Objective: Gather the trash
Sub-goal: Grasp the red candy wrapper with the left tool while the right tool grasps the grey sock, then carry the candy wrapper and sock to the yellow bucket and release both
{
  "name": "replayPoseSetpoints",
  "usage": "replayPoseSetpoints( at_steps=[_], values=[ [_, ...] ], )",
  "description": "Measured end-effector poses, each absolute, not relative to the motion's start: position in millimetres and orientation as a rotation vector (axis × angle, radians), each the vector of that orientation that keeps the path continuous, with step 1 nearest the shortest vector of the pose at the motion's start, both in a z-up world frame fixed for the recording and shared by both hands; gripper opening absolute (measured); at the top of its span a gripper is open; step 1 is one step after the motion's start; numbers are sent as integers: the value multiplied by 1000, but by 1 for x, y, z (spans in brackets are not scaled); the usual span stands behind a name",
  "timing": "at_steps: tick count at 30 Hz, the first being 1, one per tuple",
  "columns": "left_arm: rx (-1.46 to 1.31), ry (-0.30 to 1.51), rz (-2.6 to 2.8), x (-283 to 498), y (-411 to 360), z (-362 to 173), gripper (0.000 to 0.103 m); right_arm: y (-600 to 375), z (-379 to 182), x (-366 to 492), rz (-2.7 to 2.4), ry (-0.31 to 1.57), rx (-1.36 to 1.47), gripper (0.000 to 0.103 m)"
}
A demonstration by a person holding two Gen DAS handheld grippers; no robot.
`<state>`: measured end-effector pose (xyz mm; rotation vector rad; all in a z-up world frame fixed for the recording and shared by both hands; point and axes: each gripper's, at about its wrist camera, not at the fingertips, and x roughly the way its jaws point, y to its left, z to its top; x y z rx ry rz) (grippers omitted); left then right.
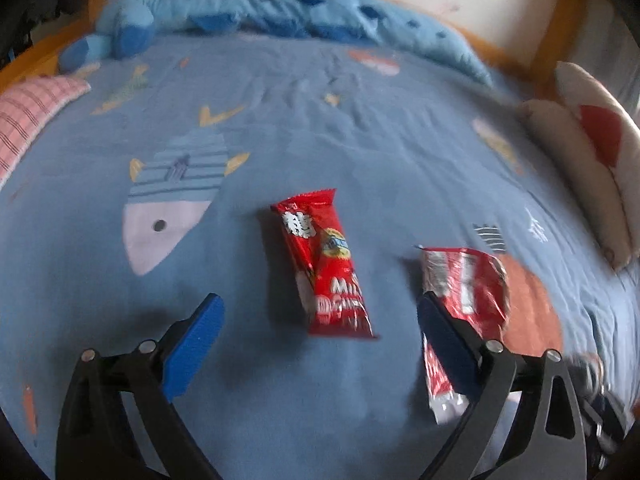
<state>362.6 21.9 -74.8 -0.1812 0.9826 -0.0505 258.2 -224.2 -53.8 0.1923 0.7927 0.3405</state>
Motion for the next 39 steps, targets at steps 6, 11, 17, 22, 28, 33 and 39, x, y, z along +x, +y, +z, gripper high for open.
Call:
replayPoseSetpoints(
  at_steps=[6, 11, 17, 22, 28, 33, 39],
  values=[
    [-171, 1026, -4, 385, 25, -91, 69, -218, -49, 253, 360, 791, 169, 34],
    [-189, 1020, -50, 382, 30, -86, 34, -215, -48, 247, 372, 796, 157, 34],
    [-184, 961, -138, 352, 30, -70, 32, -211, -44, 234, 386, 798, 155, 34],
    [-155, 874, -214, 303, 20, -36, 32, -210, -31, 216, 395, 779, 158, 34],
    [-122, 809, -288, 234, 3, -3, 32, -217, -9, 181, 390, 741, 160, 34],
    [-72, 780, -358, 177, -18, 11, 32, -228, 3, 150, 383, 718, 167, 34],
    [-32, 786, -461, 115, -53, 10, 32, -252, 8, 96, 364, 696, 184, 34]
  ],
)
